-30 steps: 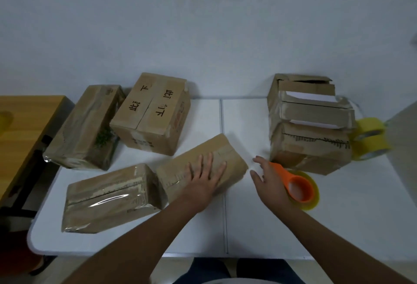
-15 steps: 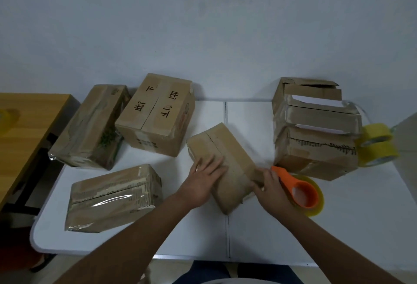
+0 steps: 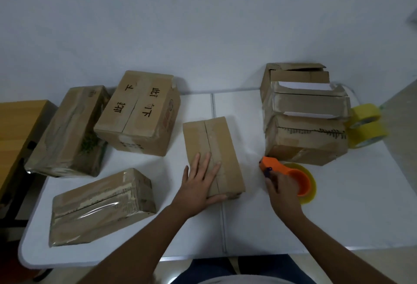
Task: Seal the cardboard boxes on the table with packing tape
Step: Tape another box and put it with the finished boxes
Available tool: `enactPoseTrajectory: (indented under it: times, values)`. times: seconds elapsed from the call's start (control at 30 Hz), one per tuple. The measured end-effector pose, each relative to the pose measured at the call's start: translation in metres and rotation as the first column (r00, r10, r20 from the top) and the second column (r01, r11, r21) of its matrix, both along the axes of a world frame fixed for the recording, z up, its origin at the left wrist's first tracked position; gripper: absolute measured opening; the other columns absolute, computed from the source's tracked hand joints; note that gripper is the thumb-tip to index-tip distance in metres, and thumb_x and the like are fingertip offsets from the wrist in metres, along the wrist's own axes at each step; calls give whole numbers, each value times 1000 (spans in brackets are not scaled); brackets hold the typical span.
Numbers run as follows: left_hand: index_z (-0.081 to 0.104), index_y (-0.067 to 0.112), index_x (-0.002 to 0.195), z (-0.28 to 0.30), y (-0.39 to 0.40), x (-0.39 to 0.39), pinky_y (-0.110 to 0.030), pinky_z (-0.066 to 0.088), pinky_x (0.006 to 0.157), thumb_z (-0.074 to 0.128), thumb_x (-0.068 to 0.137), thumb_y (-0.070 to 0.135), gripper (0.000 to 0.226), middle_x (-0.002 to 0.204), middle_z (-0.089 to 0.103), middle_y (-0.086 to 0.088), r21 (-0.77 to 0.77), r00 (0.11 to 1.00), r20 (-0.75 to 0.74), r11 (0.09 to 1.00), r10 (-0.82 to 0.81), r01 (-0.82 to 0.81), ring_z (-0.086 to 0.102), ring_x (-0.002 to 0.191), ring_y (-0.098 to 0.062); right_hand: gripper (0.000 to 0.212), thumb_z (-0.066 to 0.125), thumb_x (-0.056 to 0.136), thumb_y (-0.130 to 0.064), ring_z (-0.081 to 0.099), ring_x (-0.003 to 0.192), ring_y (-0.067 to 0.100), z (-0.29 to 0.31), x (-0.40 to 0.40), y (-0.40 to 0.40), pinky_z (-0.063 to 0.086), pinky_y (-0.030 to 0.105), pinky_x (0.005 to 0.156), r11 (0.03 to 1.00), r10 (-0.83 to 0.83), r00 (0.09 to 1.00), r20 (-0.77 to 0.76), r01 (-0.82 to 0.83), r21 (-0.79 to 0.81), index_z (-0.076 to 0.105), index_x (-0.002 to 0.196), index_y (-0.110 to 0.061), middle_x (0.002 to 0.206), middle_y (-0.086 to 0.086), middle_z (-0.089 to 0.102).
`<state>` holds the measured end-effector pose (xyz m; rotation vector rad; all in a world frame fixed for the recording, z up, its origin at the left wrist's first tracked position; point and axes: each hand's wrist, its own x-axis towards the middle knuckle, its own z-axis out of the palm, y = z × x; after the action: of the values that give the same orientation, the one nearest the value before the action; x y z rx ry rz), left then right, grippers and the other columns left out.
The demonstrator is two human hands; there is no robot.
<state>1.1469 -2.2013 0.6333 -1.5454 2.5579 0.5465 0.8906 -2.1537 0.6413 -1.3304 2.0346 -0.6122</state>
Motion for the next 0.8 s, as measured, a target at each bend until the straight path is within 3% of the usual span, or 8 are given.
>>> enactPoseTrajectory:
  times: [0.13, 0.23, 0.37, 0.5, 0.63, 0.73, 0.8]
  values:
    - [-9, 36, 157, 2, -22, -1, -57, -7, 120, 25, 85, 84, 93, 161, -31, 5, -9, 997, 51, 998, -64, 64, -34, 146, -21, 37, 68, 91, -25, 48, 95, 29, -16, -21, 0, 40, 35, 78, 995, -81, 973, -216, 92, 37, 50, 108, 2, 105, 15, 46]
    - [-1, 36, 158, 9, -29, -6, -58, -10, 119, 27, 88, 77, 85, 163, -25, 9, -64, 997, 34, 996, -62, 64, -25, 149, -18, 52, 70, 87, -39, 50, 97, 30, -24, -27, -2, 47, 39, 80, 990, -28, 956, -290, 67, 125, 48, 111, 2, 109, 17, 48]
    - [22, 37, 155, 11, -20, -3, -49, -4, 121, 28, 96, 61, 64, 166, 2, 12, -178, 983, -140, 979, -120, 94, -6, 153, -11, 54, 67, 86, -49, 57, 84, 24, -21, -35, -10, 48, 36, 63, 968, 17, 962, -272, 52, 247, 45, 110, -6, 98, 8, 54]
    - [14, 39, 157, 0, -11, 6, -48, 4, 123, 26, 103, 46, 55, 166, -1, 12, -141, 990, -87, 985, -110, 97, -13, 152, -11, 63, 59, 89, -54, 58, 78, 19, -24, -41, -11, 37, 28, 49, 923, 139, 946, -294, -16, 385, 40, 124, -6, 102, 6, 57]
    - [-7, 36, 157, -11, -6, 10, -49, 17, 121, 52, 98, 39, 84, 166, -12, 7, -108, 990, -17, 985, -140, 138, -17, 152, -21, 46, 47, 98, -47, 53, 73, 19, -30, -40, -10, 40, 28, 52, 903, 175, 937, -303, -30, 429, 40, 120, -7, 108, 10, 58]
    - [-5, 35, 158, -10, -6, 8, -49, 23, 119, 59, 94, 40, 90, 167, -6, 5, -140, 990, -35, 981, -140, 134, -10, 153, -24, 18, 47, 100, -38, 55, 78, 22, -24, -40, -10, 48, 36, 67, 917, 142, 944, -298, -12, 399, 44, 102, -20, 102, 8, 60]
    - [-1, 33, 159, -10, -5, 8, -48, 23, 119, 61, 93, 40, 90, 167, -3, 4, -154, 989, -41, 979, -139, 131, -8, 153, -24, 22, 47, 101, -35, 58, 78, 20, -14, -40, -11, 45, 32, 64, 900, 243, 914, -326, -88, 426, 47, 106, -14, 96, 5, 59]
